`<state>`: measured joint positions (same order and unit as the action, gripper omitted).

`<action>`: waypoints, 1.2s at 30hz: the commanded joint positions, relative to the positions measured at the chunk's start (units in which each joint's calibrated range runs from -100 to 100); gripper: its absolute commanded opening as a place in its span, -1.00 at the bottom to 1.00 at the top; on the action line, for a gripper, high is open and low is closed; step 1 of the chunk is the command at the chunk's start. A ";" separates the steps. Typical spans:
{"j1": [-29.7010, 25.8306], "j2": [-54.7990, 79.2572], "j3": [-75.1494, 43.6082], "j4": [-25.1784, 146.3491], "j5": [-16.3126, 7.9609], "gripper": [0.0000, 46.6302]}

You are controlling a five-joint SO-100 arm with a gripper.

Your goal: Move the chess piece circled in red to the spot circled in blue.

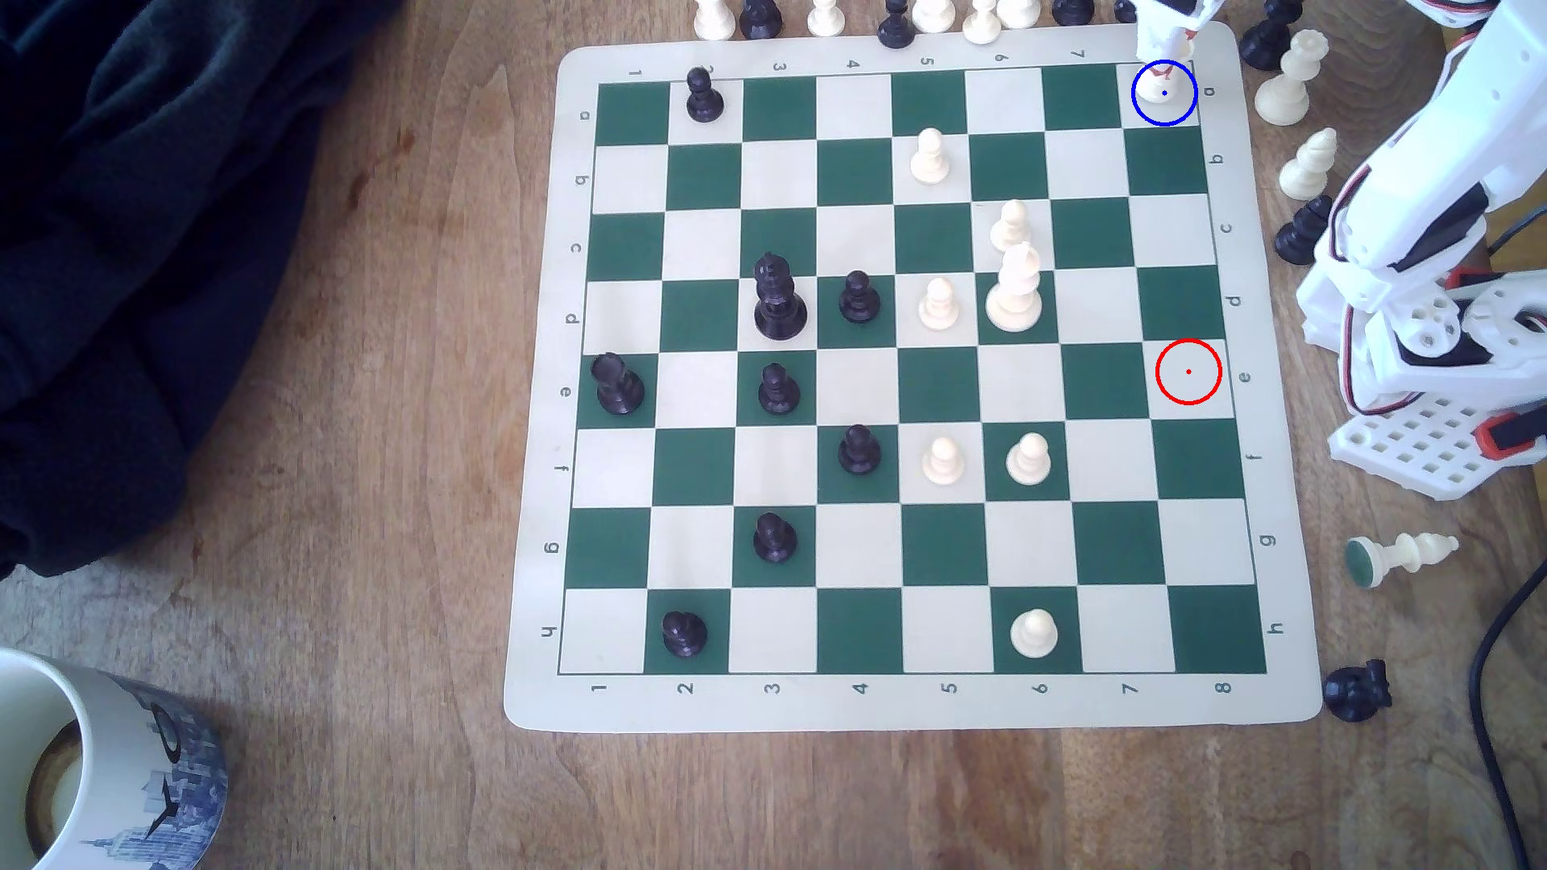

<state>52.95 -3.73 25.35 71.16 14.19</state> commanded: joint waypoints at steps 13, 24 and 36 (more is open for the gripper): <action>-0.11 -0.60 -1.69 -2.11 0.39 -0.52; 0.12 -2.21 -1.14 -2.03 0.29 -0.07; 1.14 -6.20 -1.23 0.92 0.49 -0.03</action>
<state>53.32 -3.64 25.17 71.00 14.19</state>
